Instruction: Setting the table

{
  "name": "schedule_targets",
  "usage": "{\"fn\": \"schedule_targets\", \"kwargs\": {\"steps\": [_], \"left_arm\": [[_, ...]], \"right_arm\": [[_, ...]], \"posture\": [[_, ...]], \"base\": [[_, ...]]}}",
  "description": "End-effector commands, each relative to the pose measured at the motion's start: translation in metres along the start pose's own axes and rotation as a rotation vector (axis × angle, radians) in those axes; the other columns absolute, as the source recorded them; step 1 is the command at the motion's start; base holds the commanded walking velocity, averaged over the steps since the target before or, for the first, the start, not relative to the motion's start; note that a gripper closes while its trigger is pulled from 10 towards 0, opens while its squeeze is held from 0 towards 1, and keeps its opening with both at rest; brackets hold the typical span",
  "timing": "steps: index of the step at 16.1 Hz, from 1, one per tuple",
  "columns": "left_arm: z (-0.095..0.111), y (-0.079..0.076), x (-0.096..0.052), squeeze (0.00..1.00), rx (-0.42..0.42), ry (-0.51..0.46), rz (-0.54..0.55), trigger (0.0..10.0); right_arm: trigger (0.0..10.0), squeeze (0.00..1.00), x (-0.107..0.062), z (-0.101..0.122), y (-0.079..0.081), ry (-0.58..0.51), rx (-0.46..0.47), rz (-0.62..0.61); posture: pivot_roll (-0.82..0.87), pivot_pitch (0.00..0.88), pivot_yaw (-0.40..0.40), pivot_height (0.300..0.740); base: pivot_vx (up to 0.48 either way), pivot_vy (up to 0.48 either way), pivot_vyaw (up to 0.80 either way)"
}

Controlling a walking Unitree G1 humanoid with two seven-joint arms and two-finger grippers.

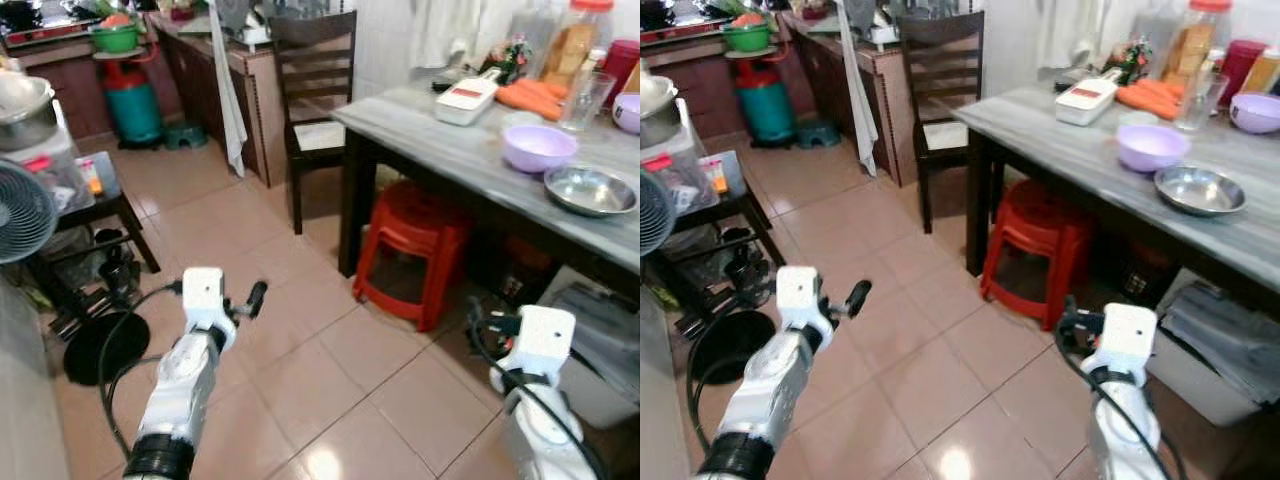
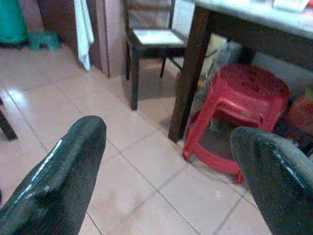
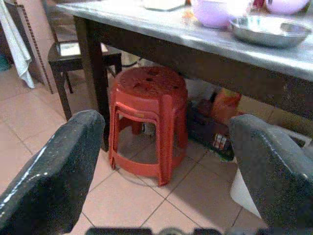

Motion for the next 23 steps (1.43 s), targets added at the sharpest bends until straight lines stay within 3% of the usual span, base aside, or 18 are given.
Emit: {"fn": "schedule_targets", "kwargs": {"steps": [1,9,14,18,23], "left_arm": [[0.003,0.009,-0.003,0.00,0.003,-0.010,0.019,10.0],[0.003,0.001,-0.003,0.00,0.009,-0.001,-0.028,10.0],[0.001,-0.001,-0.001,0.00,0.015,0.012,-0.040,10.0],[0.007,-0.003,0.000,0.00,0.016,-0.010,-0.045,10.0],[0.006,0.002,-0.003,0.00,0.021,-0.004,-0.032,10.0]], "right_arm": [[10.0,0.00,0.001,0.006,0.007,-0.019,0.013,0.013],[10.0,0.00,0.004,0.009,0.008,-0.025,0.012,0.015],[10.0,0.00,0.006,0.010,0.006,-0.030,0.014,0.004],[10.0,0.00,0.002,0.014,-0.002,-0.052,0.007,-0.012],[10.0,0.00,-0.002,0.011,-0.002,-0.042,-0.002,-0.005]], "posture": [[-0.06,0.000,0.030,0.740],[-0.05,0.000,0.026,0.740],[-0.06,0.000,0.034,0.740],[-0.06,0.000,0.035,0.740],[-0.05,0.000,0.033,0.740]], "base": [[0.000,0.000,0.00],[0.000,0.000,-0.67],[0.000,-0.365,-0.78],[0.000,-0.419,-0.23],[0.000,-0.417,-0.59]]}}
Point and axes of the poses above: a point about 5 cm out from each wrist's last joint towards the gripper, its own x axis pointing out of the wrist towards the gripper, its own z axis along the axis of the wrist's last joint, y = z × x, the point moved 5 cm from there along x, pointing out of the wrist towards the gripper, and after that the axes turned 11 degrees about -x, right-handed, at the moved point
